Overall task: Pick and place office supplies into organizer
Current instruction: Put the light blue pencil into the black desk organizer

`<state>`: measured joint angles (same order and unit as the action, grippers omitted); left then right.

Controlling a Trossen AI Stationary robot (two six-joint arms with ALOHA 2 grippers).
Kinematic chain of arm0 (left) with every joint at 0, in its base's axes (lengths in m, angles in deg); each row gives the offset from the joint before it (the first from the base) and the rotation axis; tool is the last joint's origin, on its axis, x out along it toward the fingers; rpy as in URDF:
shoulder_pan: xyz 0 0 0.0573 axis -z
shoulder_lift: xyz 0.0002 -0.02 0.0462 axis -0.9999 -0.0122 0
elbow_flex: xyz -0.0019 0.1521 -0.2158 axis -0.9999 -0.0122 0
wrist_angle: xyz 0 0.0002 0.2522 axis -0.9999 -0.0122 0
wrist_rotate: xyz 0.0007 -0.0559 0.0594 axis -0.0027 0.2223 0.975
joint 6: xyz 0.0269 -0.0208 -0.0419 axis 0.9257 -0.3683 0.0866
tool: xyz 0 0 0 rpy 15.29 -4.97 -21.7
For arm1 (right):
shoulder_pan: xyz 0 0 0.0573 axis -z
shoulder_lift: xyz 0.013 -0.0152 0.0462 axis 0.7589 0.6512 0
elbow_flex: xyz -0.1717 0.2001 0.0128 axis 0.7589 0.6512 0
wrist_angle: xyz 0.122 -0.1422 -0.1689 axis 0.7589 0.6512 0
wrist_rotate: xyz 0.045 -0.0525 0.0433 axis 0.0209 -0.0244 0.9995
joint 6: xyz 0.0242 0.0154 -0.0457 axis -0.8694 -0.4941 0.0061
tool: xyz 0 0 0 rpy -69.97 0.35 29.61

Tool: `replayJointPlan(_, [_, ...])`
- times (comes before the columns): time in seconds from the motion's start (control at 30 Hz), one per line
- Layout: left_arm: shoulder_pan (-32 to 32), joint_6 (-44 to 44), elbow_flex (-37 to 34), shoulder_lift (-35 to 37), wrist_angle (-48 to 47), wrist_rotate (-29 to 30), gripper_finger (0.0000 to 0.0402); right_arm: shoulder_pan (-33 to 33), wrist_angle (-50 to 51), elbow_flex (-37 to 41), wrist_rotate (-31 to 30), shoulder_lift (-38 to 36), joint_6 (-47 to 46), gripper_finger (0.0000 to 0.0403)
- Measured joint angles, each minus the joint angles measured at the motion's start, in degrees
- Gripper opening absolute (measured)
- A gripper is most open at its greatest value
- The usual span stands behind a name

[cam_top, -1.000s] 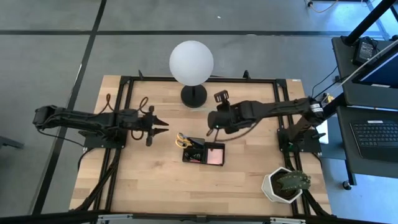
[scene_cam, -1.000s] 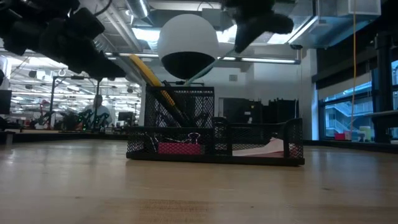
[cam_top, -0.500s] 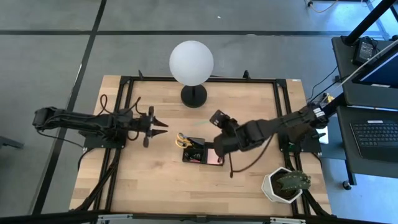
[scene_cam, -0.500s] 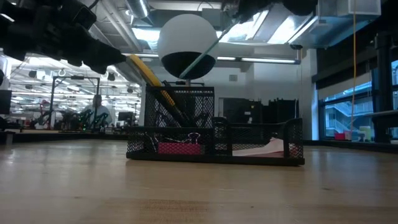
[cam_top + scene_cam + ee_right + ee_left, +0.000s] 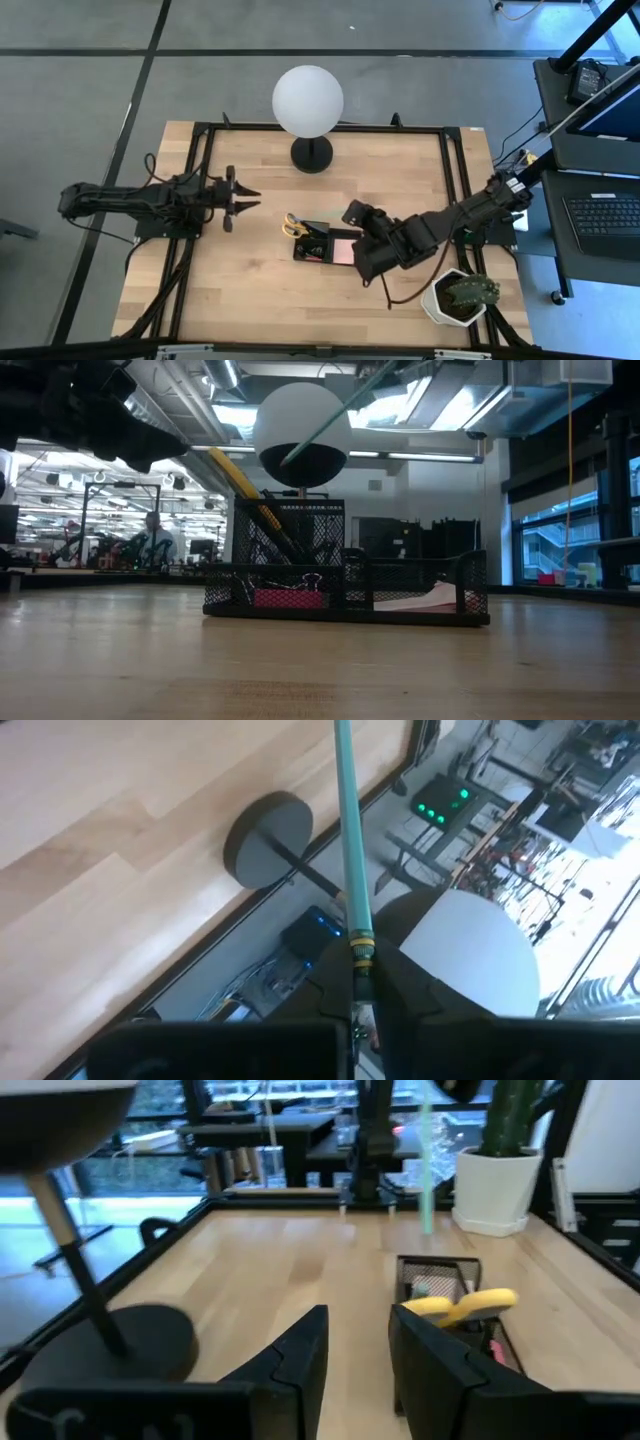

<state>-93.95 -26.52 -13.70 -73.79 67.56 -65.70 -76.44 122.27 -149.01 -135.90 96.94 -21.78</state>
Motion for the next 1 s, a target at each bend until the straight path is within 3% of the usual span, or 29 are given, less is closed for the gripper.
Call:
replayJointPlan(0.33, [0.0,-2.9,0.0,2.0,-3.1,4.4,0.0102,-2.2,3.9,0.0,3.9,0.0,0.1,0.0021])
replayJointPlan(0.47, [0.0,-3.1,0.0,2.0,-3.1,5.0,0.0102,-1.9,4.0,0.0,6.3,0.1,4.4,0.0022])
replayJointPlan(1.0, [0.0,-3.9,0.0,2.0,-5.9,5.0,0.0102,2.4,-0.1,0.1,6.5,7.1,13.8,0.0022])
